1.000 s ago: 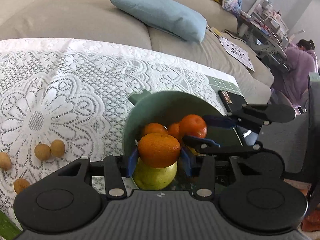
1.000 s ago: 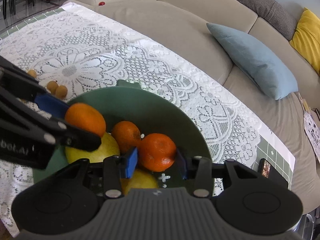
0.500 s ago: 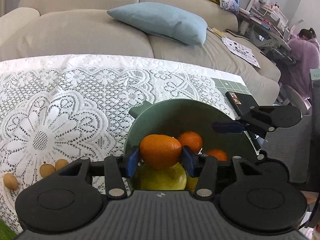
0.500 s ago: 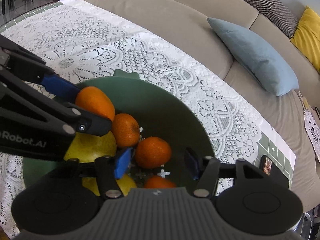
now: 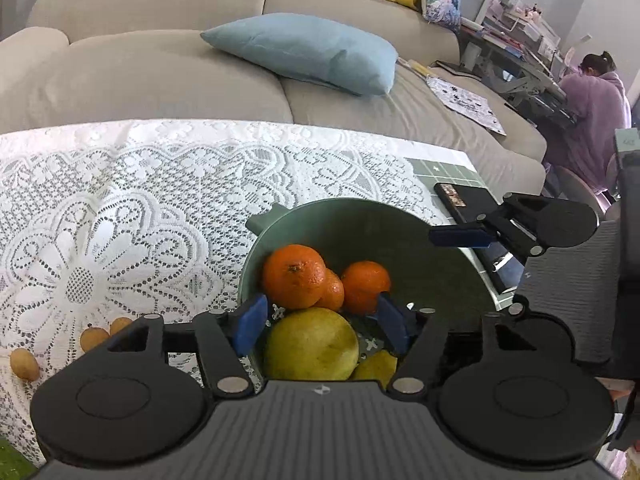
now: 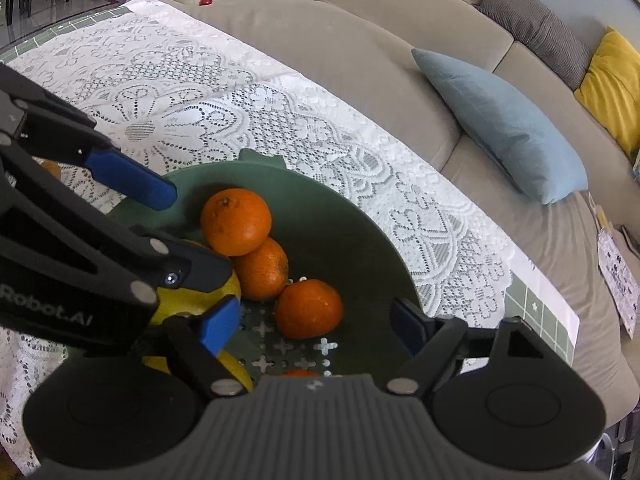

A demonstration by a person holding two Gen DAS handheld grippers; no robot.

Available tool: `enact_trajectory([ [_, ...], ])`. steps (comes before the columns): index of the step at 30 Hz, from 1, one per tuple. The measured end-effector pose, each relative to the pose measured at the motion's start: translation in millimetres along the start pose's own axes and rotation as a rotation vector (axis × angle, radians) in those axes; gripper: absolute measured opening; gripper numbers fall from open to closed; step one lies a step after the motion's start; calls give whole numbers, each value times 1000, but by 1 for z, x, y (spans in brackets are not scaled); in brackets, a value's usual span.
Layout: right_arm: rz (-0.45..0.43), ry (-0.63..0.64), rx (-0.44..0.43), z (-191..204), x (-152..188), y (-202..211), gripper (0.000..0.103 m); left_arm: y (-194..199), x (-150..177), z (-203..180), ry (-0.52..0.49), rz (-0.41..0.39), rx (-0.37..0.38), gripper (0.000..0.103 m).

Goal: Organize fruits
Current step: 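Open the left tool to drop its orange while the right tool releases its orange into the colander, then withdraw both tools from the colander toward the small brown fruits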

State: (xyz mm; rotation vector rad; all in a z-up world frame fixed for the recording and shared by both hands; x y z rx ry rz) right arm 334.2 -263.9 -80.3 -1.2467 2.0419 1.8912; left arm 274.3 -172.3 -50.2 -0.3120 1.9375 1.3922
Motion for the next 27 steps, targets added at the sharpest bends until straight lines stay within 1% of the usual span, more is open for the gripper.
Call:
enact_trajectory([
  [5,-17,18,19,3,-1,12,85,16,-2,-3,-37,-25,-13,79],
  [8,-24,12,4,8,-2,18,86,25,0,-3,-54,-33,-22,80],
  [12,-35,17,10,14,-6,24,88,38,5,2,-83,-39,-58,80],
  [16,-73,3,8,22,-11,37,90,52,12,11,-91,-47,-93,80],
  [23,-156,-63,-56,53,-19,60,93,78,25,35,-93,-67,-173,81],
  [27,-209,-120,-129,78,-21,69,93,91,35,53,-77,-74,-203,81],
])
Point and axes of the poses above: each gripper's, at about its wrist camera, not at the fingertips, and y roughly against the way its jaws point, z to its left, x to its underside, the point moved 9 cm from there along -y, roughly the way its jaws point, and after that the axes turned 9 degrees about -y, right-handed, at the moved point
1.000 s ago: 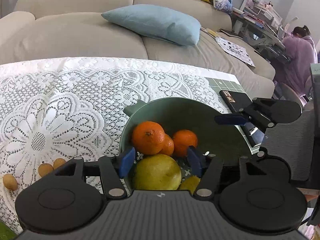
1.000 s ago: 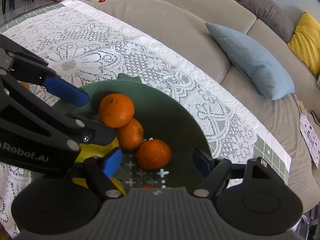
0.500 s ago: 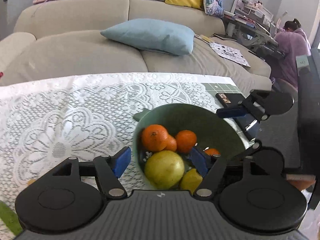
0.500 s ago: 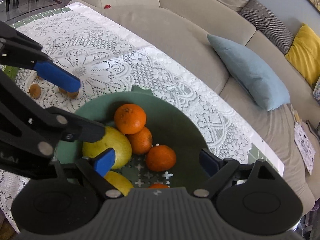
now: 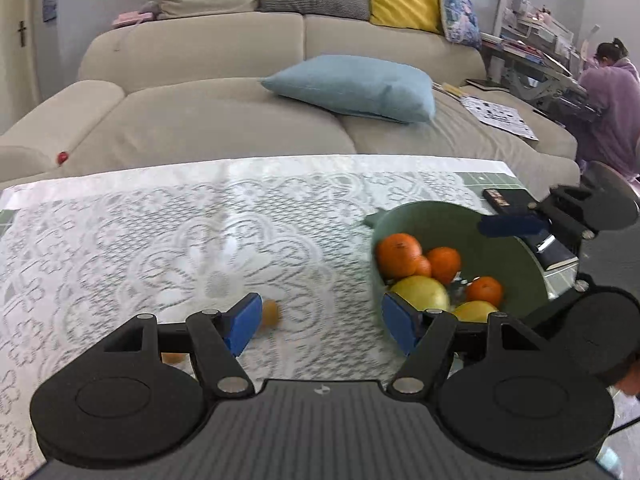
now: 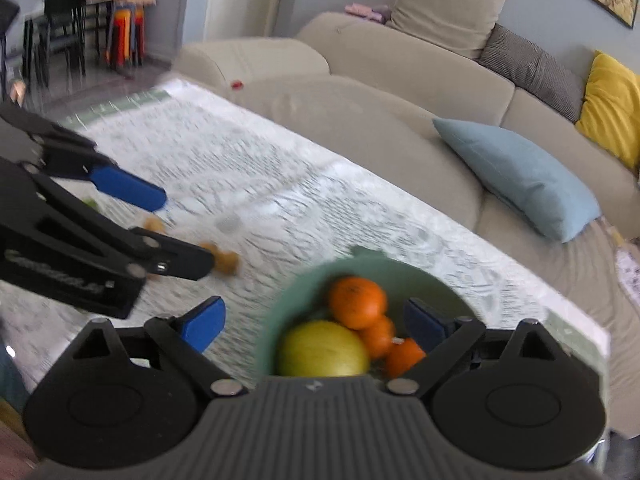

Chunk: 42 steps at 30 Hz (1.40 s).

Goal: Organize fruits
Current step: 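Withdraw both tools from the colander toward the small brown fruits, then grasp a small brown fruit with the left tool while the right tool grasps another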

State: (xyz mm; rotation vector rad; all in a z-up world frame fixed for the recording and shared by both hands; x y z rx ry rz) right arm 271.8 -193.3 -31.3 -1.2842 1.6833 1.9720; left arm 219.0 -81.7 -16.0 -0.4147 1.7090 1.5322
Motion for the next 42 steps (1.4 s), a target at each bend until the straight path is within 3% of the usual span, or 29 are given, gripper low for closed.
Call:
enact_trajectory([
  [7,-85,-91,-58,47,0,1,95,15,21,34,29,-15,-57,81],
  [18,-175,-110,-61,99,12,-17,94,21,58,76,110,-30,-37,82],
  [26,-143,-138,-54,105,32,-48,73,9,83,87,114,-29,-9,78],
  [31,-99,-129,-40,104,46,-64,58,-6,88,78,82,-25,37,67],
  [39,-74,-100,-6,97,53,-84,37,-32,95,71,51,6,46,52],
  [42,-80,-88,3,96,52,-87,34,-39,96,74,62,12,40,50],
])
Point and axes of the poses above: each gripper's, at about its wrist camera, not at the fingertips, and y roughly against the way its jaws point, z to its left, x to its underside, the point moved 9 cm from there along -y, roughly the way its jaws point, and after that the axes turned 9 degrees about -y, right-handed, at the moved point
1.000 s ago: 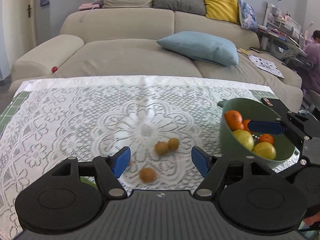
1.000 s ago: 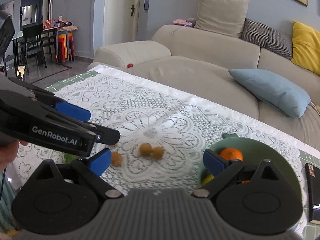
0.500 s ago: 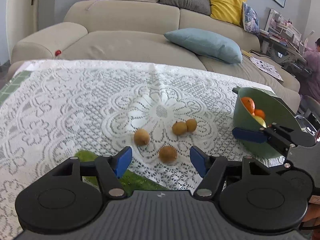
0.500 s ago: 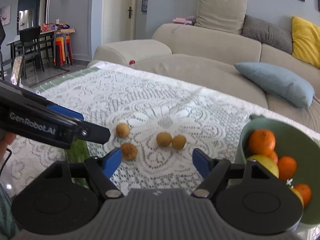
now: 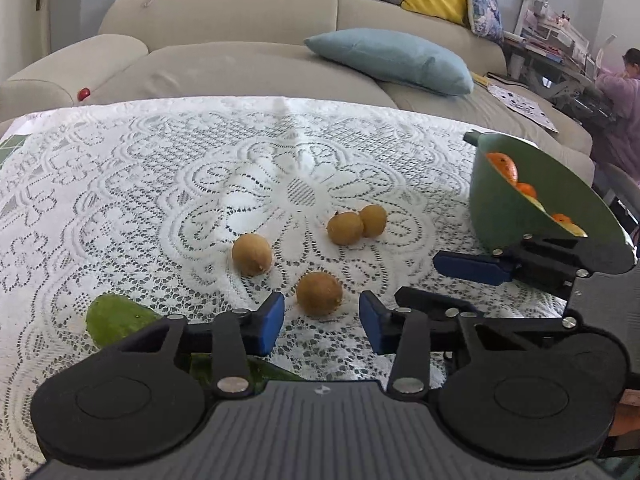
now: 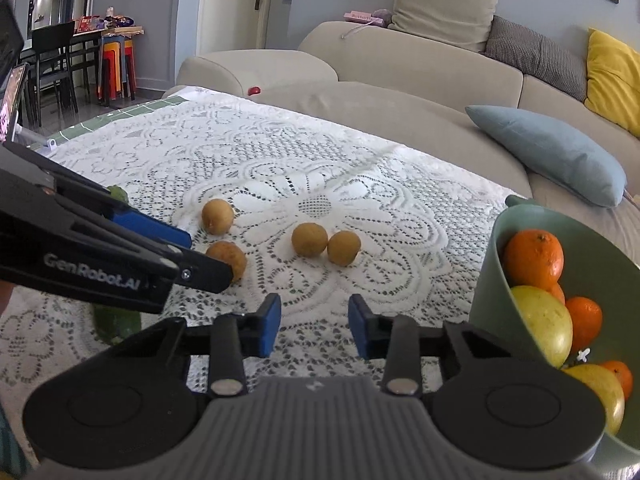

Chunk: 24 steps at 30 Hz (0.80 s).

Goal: Organize fruits
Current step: 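Grasp a small brown fruit with the left tool while the right tool grasps another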

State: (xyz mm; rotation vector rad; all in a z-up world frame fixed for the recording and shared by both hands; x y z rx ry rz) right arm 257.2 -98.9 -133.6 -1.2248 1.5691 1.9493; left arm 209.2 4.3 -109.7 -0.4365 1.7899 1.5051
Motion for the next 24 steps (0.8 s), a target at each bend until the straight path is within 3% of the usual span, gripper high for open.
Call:
enact_trajectory([
  [7,-11,19,17,1,-1,-5,32,-9,-4,-3,-33,-17,-23,48],
  [14,-14,35,41,-1,-1,-10,32,-13,-3,-4,-54,-18,-45,31],
  [24,-62,126,68,-1,-15,-14,32,-6,-8,-1,-28,-69,-41,31],
])
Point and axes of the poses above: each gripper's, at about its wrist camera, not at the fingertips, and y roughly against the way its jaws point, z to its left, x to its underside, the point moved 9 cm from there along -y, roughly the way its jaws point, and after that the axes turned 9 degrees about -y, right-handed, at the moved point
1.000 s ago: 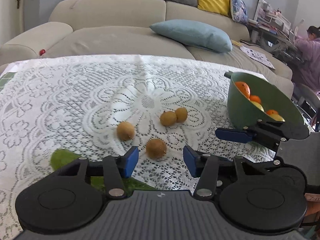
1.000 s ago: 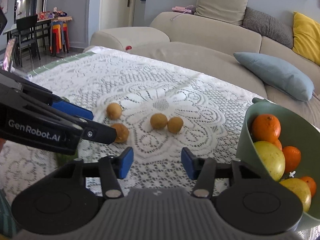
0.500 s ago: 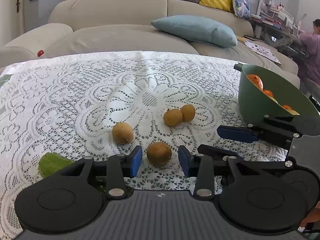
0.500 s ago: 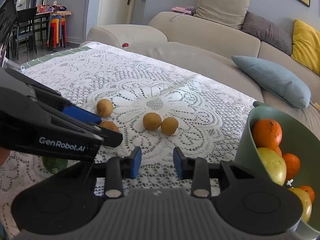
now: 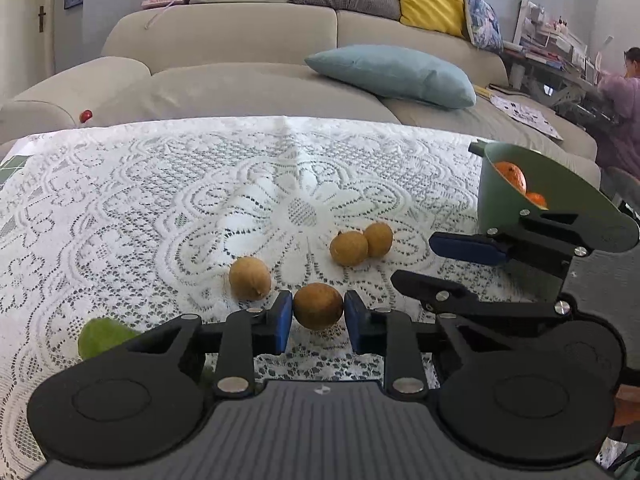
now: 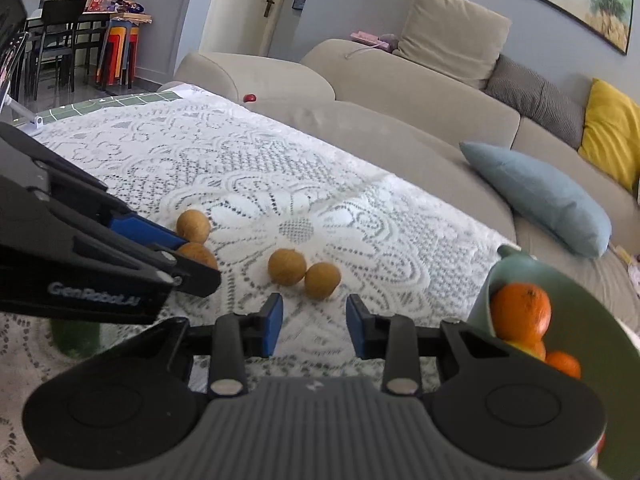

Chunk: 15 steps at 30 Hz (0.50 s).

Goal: Organize fruits
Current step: 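Grasp a small brown fruit with the left tool while the right tool grasps another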

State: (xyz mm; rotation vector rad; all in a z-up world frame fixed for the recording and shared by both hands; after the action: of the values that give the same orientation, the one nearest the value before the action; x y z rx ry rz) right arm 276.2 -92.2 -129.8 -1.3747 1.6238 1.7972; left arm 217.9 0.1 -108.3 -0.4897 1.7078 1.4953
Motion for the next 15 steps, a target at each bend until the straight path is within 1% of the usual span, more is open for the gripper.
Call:
enact_trajectory([
  [5,19,33,17,-3,-8,-15,32,2,-3,4,20,-13,-10,31],
  [11,49,5,-10,-4,-10,-30,31,2,-5,9,48,-15,-20,31],
  [15,61,-33,-49,-2,-9,-35,31,3,-6,11,60,-17,-21,31],
])
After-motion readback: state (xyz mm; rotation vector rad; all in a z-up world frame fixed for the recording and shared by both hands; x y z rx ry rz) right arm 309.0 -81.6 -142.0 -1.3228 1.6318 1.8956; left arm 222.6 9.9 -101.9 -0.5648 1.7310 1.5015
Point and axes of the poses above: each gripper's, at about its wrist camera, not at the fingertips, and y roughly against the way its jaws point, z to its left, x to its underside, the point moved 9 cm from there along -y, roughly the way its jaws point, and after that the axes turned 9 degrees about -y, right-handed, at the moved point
